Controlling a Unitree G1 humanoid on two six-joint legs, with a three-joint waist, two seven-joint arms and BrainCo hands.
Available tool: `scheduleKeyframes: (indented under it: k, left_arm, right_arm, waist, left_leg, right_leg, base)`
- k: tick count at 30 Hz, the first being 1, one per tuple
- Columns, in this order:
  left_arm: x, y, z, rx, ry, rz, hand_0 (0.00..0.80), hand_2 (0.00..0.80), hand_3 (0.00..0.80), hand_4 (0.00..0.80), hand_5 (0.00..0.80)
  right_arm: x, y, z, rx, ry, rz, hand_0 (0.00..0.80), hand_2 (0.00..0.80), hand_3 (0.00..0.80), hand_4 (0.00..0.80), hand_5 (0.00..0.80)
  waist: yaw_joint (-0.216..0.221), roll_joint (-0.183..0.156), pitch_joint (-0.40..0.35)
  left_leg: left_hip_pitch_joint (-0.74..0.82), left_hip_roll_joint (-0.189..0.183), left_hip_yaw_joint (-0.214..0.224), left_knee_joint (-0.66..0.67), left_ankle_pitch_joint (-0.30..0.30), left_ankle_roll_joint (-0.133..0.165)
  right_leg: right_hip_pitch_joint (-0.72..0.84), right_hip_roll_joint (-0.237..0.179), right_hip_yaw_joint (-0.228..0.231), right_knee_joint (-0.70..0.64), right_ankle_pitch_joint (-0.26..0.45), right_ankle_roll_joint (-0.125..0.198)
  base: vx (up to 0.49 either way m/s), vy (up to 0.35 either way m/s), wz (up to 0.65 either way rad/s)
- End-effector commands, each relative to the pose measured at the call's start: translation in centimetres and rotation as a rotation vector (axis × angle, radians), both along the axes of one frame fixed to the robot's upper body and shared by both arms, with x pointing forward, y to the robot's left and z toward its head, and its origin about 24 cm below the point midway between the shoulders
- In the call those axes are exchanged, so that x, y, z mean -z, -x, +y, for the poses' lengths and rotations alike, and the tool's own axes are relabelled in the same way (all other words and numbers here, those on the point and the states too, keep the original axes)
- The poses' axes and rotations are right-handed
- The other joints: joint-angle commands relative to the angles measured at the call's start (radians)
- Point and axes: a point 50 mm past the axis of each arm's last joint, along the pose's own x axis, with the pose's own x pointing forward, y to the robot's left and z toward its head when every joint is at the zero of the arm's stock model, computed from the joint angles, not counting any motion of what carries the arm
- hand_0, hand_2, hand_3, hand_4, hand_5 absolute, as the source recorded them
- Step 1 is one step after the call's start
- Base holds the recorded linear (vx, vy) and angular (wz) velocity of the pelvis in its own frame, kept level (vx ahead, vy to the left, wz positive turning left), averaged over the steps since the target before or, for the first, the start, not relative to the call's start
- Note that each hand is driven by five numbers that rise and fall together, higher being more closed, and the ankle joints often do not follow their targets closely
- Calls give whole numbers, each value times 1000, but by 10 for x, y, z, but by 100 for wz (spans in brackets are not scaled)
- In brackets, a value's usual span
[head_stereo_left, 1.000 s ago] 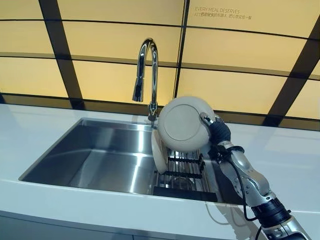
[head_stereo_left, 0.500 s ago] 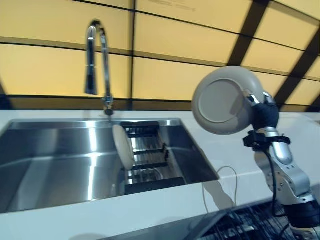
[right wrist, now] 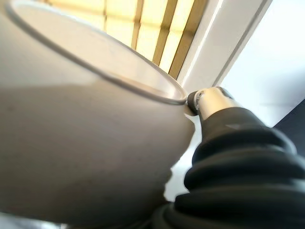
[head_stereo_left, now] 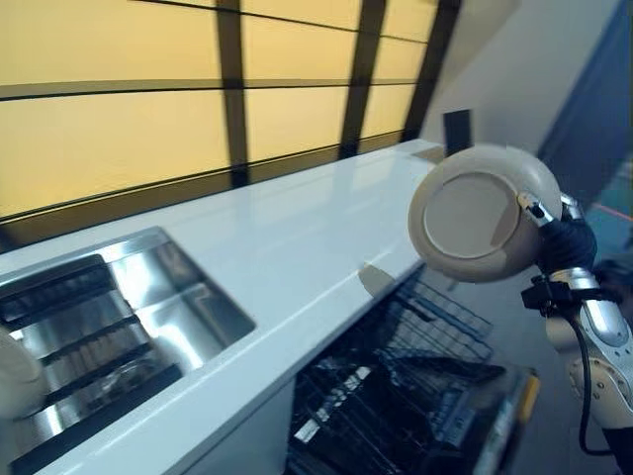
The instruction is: Take plates into dishwasher
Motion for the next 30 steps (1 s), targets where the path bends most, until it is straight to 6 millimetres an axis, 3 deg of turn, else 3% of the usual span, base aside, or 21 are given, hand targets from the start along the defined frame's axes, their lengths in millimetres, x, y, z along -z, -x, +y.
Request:
scheduleKeyframes:
  k: [1, 5, 11, 21, 26, 30]
  left_arm:
    - [-2, -13, -13, 77, 20, -54, 0, 0, 0, 0, 0]
    - [-3, -24, -33, 136, 67, -85, 0, 0, 0, 0, 0]
    - [-1, -21, -28, 126, 44, -59, 0, 0, 0, 0, 0]
    - [-4, -28, -23, 89, 35, -71, 0, 0, 0, 0, 0]
    - [-7, -36, -26, 93, 45, -100, 0, 0, 0, 0, 0]
    - [-8, -39, -31, 101, 56, -117, 0, 0, 0, 0, 0]
  right_arm:
    - [-35, 8, 7, 31, 92, -157, 800, 800, 800, 800, 800]
    - [-19, -1, 13, 99, 226, -88, 800, 800, 800, 800, 800]
    - [2, -6, 10, 190, 362, 14, 800, 800, 800, 800, 800]
    - [28, -11, 15, 286, 647, 113, 800, 800, 800, 800, 800]
    - [42, -12, 18, 261, 689, 177, 800, 800, 800, 800, 800]
    - [66, -10, 19, 212, 702, 260, 800, 800, 800, 800, 800]
  waist:
    - [15, -23, -8]
    - [-8, 13, 9]
    - [-32, 45, 24]
    - [-40, 63, 52]
    - [-42, 67, 66]
    - [-43, 72, 74]
  left_leg:
    - [-148, -56, -19, 0, 20, 32]
    - [-154, -78, -52, -46, 52, 24]
    - [-149, -77, -65, -72, 71, 7]
    - [-158, -74, -85, -76, 83, -5]
    - [-166, -79, -93, -77, 85, -4]
    - [-167, -83, -93, -79, 86, -4]
  right_leg:
    - [118, -72, 2, 0, -93, 107]
    - [98, -40, 25, 2, -105, 76]
    - [73, -20, 12, 12, -116, 64]
    - [50, -11, 1, 25, -123, 53]
    - [41, -11, 0, 29, -122, 53]
    - [40, -14, -5, 31, -122, 55]
  base:
    - [-93, -80, 6]
    - [-159, -77, 15]
    - [-99, -15, 17]
    - [-50, 16, 3]
    - [-36, 20, 3]
    - [-15, 22, 8]
